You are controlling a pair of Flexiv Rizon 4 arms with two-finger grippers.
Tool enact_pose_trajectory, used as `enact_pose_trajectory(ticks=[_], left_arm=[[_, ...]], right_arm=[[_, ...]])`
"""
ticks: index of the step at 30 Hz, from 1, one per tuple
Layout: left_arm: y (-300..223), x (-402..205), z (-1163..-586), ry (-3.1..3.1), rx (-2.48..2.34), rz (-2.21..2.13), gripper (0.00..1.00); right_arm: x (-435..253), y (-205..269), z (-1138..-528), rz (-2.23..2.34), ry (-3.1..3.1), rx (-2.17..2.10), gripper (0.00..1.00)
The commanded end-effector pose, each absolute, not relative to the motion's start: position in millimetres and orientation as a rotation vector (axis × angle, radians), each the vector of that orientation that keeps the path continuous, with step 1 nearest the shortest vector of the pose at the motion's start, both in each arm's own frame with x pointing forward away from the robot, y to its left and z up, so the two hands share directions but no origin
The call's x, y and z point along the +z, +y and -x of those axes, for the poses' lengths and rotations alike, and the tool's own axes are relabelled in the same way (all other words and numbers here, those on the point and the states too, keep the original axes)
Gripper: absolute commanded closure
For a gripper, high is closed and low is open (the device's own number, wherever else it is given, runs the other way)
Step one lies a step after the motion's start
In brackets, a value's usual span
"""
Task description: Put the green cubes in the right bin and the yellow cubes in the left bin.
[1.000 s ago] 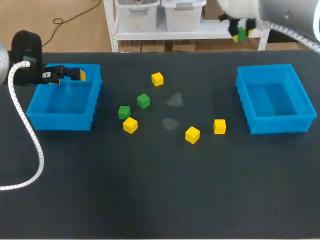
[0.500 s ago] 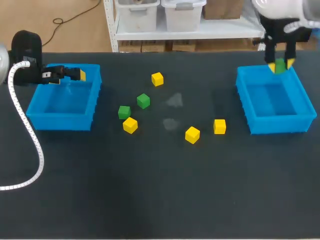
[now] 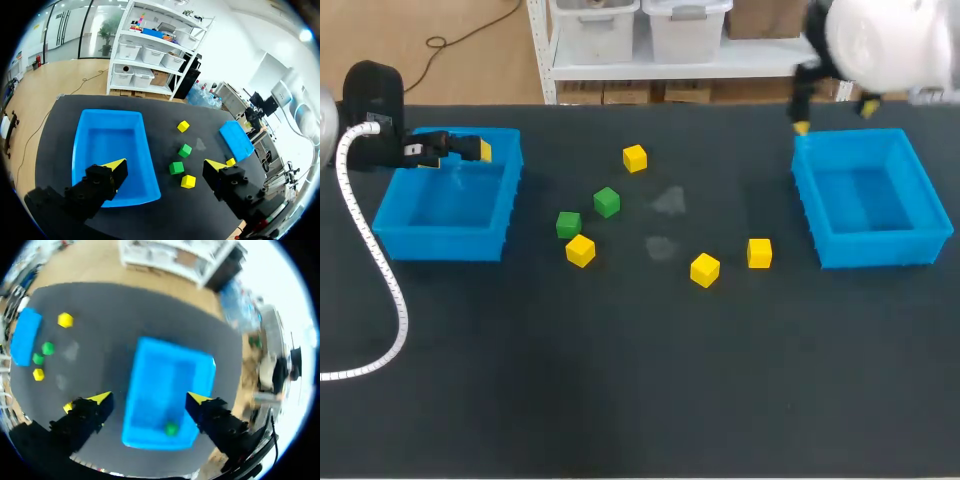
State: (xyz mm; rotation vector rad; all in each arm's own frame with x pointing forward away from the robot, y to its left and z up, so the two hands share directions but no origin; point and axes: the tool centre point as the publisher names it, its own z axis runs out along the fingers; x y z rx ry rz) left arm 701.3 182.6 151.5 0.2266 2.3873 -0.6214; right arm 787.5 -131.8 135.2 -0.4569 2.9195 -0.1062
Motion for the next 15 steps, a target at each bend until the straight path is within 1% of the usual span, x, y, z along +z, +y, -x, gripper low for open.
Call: enact_pose_trajectory(ticks=[1,7,13,15], left_arm=[[185,150,-700,2.377,-0.634,-0.231,0.0],[185,150,-700,2.377,-0.634,-0.231,0.0],[185,150,-700,2.377,-0.634,-0.231,0.0],[185,150,-700,2.377,-0.634,-0.231,0.0]], right_arm=[[126,-70,-811,0.619,2.749,-0.081,0.0],[120,12,-835,0.826,2.711,-0.013,0.0],[108,81,-821,1.069,2.661,0.025,0.0],[101,96,-817,1.108,2.665,0.028,0.0]])
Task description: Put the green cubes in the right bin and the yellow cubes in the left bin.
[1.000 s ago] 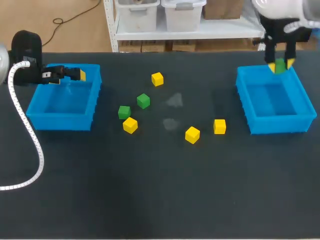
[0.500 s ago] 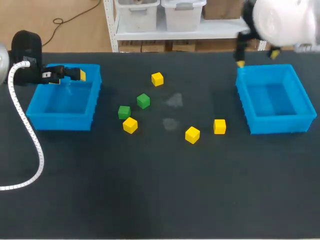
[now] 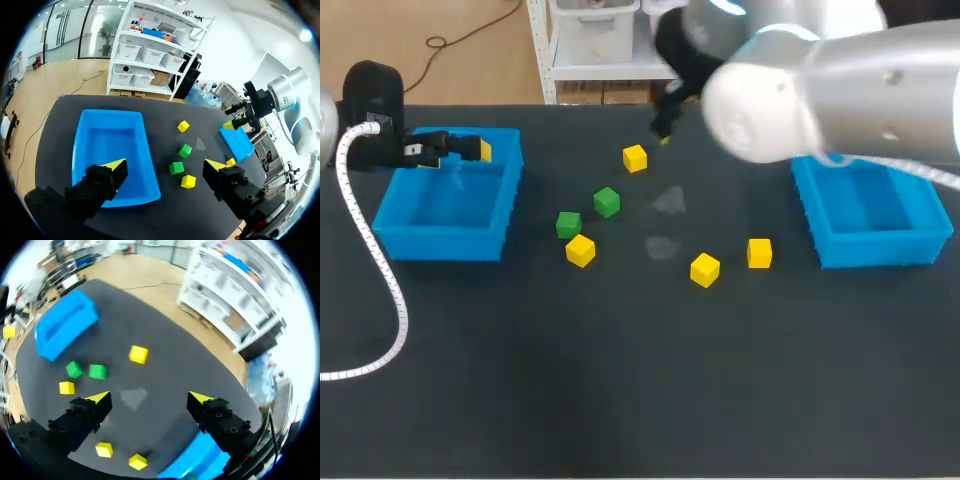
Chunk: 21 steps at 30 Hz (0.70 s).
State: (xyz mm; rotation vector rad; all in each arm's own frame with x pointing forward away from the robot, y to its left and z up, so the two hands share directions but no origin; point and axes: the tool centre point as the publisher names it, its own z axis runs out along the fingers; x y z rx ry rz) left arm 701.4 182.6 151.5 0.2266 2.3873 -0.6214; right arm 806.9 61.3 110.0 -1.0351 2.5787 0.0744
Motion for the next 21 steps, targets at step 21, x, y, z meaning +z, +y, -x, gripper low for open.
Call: enact_pose_trajectory(ticks=[21], left_arm=[[185,150,-700,2.377,-0.634,-0.231,0.0]], right_arm=[[65,143,-778,1.081,2.767,-0.08,0.0]])
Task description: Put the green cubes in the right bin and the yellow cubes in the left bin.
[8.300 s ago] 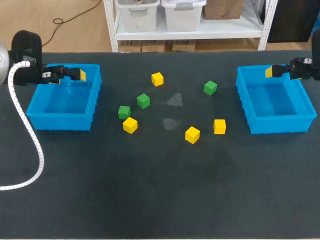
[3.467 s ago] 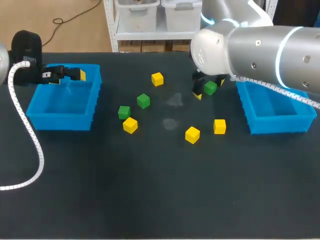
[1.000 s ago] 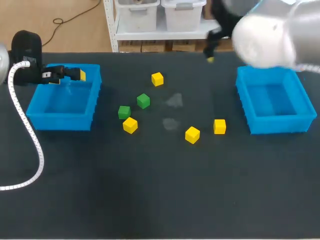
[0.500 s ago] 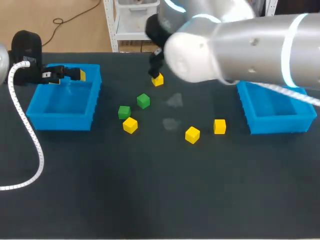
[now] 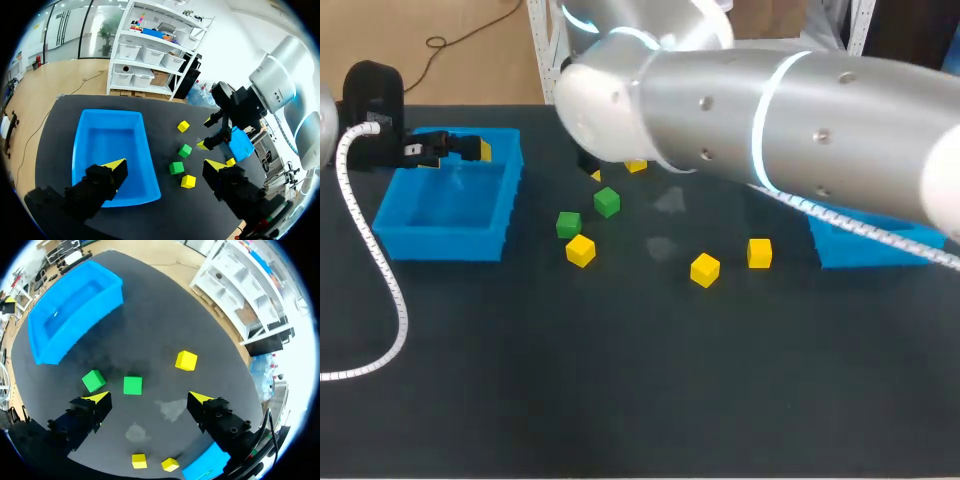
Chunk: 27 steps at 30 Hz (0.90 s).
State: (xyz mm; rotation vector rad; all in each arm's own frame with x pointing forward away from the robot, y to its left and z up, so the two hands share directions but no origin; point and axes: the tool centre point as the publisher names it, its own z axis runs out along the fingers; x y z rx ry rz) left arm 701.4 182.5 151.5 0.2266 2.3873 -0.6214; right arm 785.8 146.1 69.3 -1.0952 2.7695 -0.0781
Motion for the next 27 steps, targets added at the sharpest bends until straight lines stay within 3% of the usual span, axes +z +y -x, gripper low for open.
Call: enact_pose_trajectory(ticks=[1,27], left_arm=[[185,150,-700,2.377,-0.634,-0.231,0.0],[185,150,-700,2.377,-0.634,-0.231,0.0]], right_arm=[[61,143,-776,1.104,2.774,-0.067,0.0],[-5,164,-780,1.135,2.86,0.049,0.0]])
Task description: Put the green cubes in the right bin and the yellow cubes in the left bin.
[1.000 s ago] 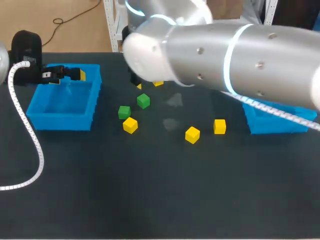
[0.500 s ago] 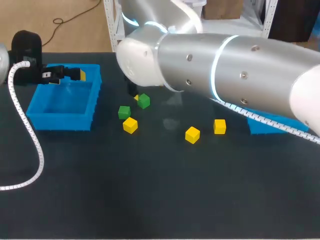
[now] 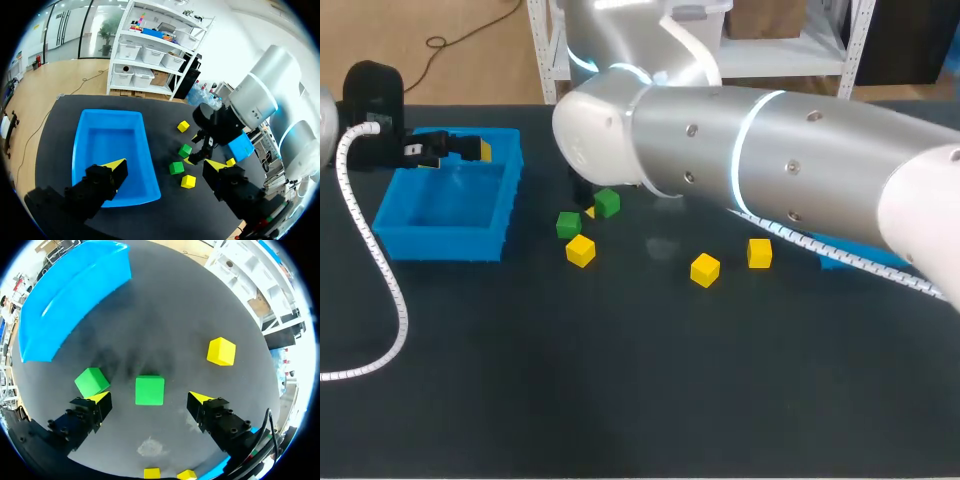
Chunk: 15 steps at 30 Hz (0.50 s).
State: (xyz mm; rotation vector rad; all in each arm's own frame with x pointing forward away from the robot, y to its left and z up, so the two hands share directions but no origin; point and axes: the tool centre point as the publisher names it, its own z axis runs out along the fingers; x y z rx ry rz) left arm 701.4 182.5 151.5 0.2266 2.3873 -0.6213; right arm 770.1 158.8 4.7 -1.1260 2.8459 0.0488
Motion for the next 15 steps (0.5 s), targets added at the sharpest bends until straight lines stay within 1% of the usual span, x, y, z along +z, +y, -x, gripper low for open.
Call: enact_pose_trajectory(ticks=[1,4,5,6,7,8,15], left_arm=[[185,150,-700,2.377,-0.634,-0.231,0.0],[185,150,-700,2.377,-0.634,-0.231,0.0],[185,150,-700,2.377,-0.634,-0.231,0.0],[185,150,-700,2.377,-0.634,-0.231,0.0],[185,150,-700,2.377,-0.634,-0.231,0.0],[185,150,-700,2.377,-0.634,-0.231,0.0],[185,150,-700,2.377,-0.634,-0.231,0.0]], right_arm=[[-7,164,-781,1.135,2.863,0.05,0.0],[-13,164,-785,1.141,2.87,0.039,0.0],[-15,164,-786,1.146,2.873,0.033,0.4],[-17,164,-787,1.146,2.876,0.033,0.66],[-18,164,-787,1.145,2.878,0.034,0.79],[-18,164,-788,1.144,2.879,0.036,1.0],[-19,163,-788,1.144,2.881,0.059,1.0]])
